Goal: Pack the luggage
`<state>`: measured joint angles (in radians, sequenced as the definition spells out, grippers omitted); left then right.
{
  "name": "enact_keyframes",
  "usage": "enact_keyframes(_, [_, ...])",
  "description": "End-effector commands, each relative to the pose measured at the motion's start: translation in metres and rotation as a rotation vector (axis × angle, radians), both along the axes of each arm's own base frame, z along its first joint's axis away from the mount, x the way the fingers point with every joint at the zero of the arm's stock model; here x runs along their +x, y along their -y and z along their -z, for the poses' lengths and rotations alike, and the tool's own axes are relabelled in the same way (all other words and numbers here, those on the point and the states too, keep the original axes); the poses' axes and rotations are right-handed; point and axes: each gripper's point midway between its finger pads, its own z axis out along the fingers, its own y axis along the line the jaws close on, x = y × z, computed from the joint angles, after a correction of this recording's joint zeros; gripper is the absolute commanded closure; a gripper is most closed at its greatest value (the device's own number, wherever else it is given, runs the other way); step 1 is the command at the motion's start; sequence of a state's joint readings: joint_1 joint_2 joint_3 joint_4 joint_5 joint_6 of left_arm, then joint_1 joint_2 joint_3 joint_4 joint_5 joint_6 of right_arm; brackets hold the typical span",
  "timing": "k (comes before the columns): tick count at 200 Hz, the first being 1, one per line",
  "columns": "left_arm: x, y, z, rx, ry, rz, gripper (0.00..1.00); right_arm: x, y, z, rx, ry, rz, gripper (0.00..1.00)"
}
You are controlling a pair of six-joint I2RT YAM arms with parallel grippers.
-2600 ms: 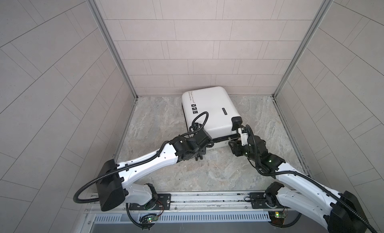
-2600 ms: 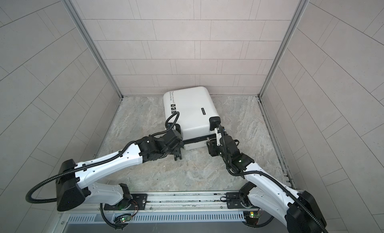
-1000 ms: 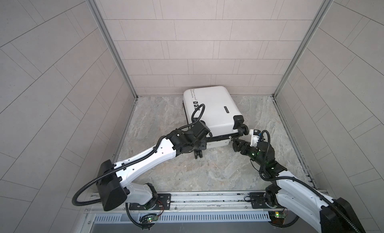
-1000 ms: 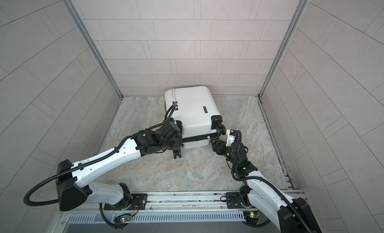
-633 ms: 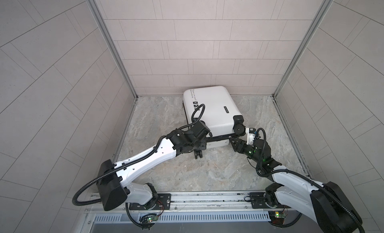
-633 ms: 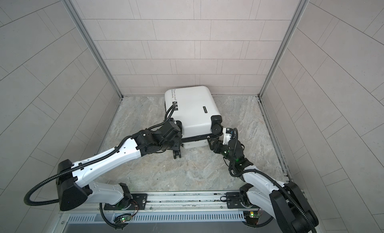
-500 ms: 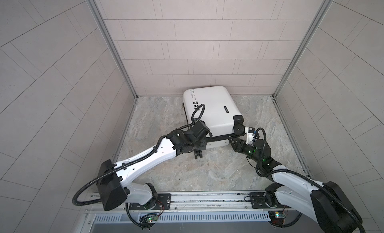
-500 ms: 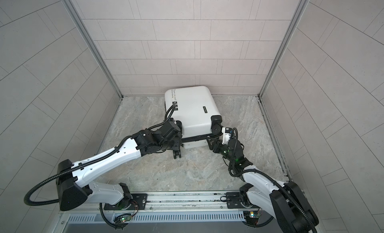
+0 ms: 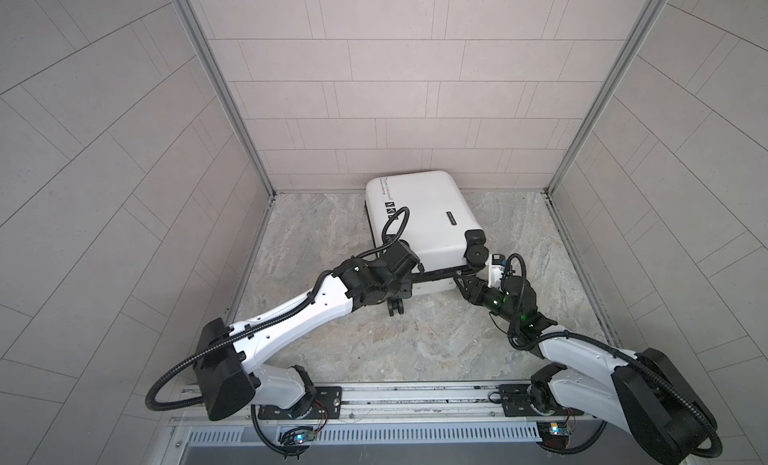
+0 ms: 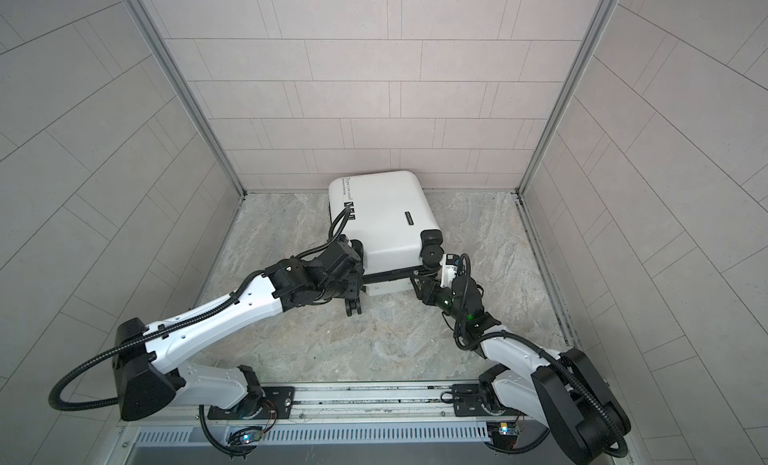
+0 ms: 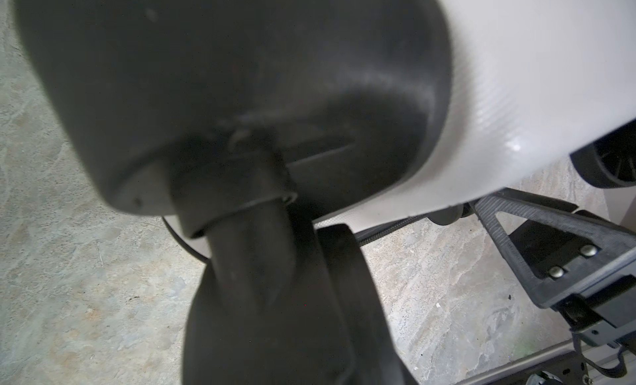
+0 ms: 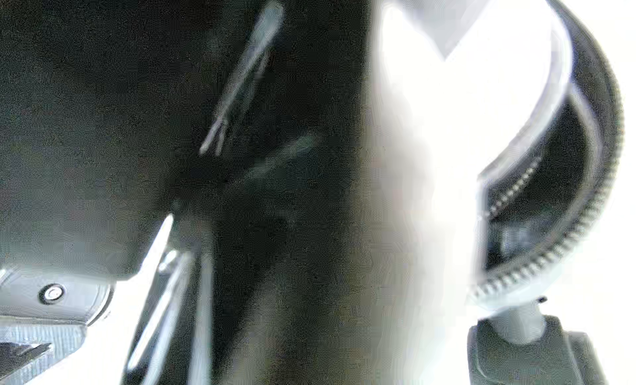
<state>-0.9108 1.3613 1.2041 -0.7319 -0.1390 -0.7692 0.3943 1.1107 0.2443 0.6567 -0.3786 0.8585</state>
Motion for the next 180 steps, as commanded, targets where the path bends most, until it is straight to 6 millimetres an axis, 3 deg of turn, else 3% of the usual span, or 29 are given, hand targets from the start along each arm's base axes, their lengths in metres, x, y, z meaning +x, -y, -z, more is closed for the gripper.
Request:
enact_keyframes(1, [0.014, 0.03, -0.064, -0.161, 0.177, 0.069, 1.0, 0.007, -0.009, -0.026, 0.035, 0.072, -0.02, 0.54])
enact_keyframes(151, [0.013, 0.011, -0.06, -0.122, 0.194, 0.035, 1.0, 0.005, 0.006, -0.016, -0.037, 0.04, 0.045, 0.9])
enact_keyframes(180, [0.014, 0.007, -0.056, -0.122, 0.188, 0.024, 1.0, 0.001, 0.012, -0.016, -0.057, 0.044, 0.061, 0.9])
